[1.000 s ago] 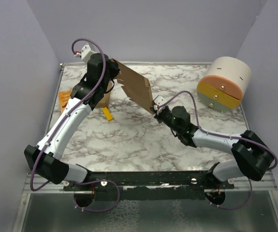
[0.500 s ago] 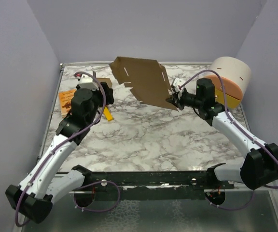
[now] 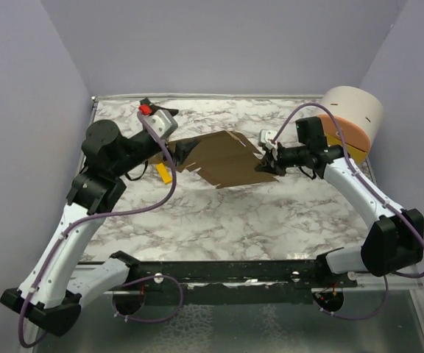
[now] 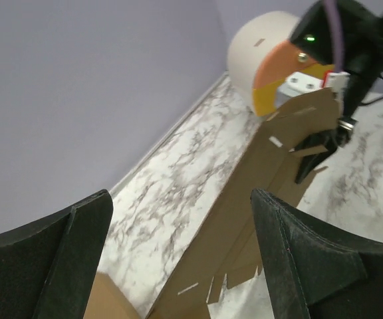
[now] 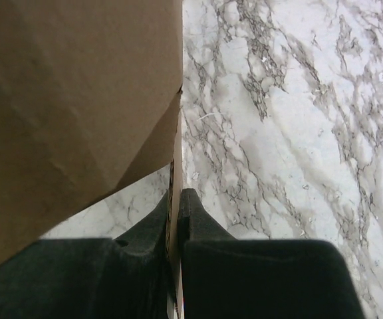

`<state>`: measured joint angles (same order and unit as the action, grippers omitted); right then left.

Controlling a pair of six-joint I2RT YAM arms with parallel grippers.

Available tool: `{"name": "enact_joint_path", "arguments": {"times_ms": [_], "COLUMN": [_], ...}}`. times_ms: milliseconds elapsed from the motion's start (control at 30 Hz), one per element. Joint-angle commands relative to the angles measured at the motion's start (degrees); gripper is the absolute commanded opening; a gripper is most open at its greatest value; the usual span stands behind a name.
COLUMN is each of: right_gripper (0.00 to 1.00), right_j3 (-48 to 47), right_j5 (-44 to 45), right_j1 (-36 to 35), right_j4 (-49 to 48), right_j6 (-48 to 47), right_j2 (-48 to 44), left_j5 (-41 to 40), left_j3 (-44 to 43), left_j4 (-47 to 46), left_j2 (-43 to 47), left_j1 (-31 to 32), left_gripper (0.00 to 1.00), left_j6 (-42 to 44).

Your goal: Fold the paper box

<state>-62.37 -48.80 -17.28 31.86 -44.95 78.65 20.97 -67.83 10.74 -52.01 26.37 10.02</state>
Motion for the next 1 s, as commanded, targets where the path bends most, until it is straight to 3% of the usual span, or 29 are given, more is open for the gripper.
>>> {"name": "enact_joint_path", "arguments": {"times_ms": [0, 233, 433, 533, 667, 700, 733, 800, 967], "right_gripper": [0.01, 0.01, 0.01, 0.01, 0.01, 0.01, 0.01, 0.10, 0.69], "right_j3": [-2.0, -2.3, -2.7, -2.7, -2.8, -3.0, -3.2, -3.7, -6.1], "right_j5": [-4.1, -5.2, -6.4, -6.5, -7.1, -7.5, -7.9, -8.9, -12.4], "right_j1": [0.6, 0.9, 0.9, 1.0, 1.2, 1.3, 1.4, 1.8, 5.2], "right_j4": [4.5, 5.7, 7.2, 7.3, 7.5, 7.6, 7.9, 8.5, 10.2], "right_j6": [-3.6, -4.4, -5.6, -5.6, -5.5, -5.4, -5.4, -5.2, -2.7], "right_j2": [0.8, 1.5, 2.2, 2.2, 2.3, 2.4, 2.5, 2.8, 3.1], "left_j5": [23.0, 24.0, 19.2, 19.8, 20.0, 19.7, 19.0, 17.1, 7.6], "left_j3": [-7.4, -9.4, -8.9, -11.0, -11.5, -11.1, -10.8, -10.1, -3.9], "left_j4": [11.9, 16.1, 14.3, 16.2, 17.7, 17.5, 17.3, 16.7, 10.1], "left_j2": [-7.6, -13.3, -15.7, -17.7, -18.6, -18.4, -18.0, -16.9, -12.0], "left_j1": [0.2, 0.2, 0.2, 0.2, 0.2, 0.2, 0.2, 0.2, -0.4], "left_gripper": [0.88, 0.84, 0.67, 0.52, 0.17, 0.03, 0.00, 0.00, 0.00], "left_j6": [15.6, 21.2, 23.5, 24.8, 25.4, 25.4, 25.4, 24.7, 16.5]}}
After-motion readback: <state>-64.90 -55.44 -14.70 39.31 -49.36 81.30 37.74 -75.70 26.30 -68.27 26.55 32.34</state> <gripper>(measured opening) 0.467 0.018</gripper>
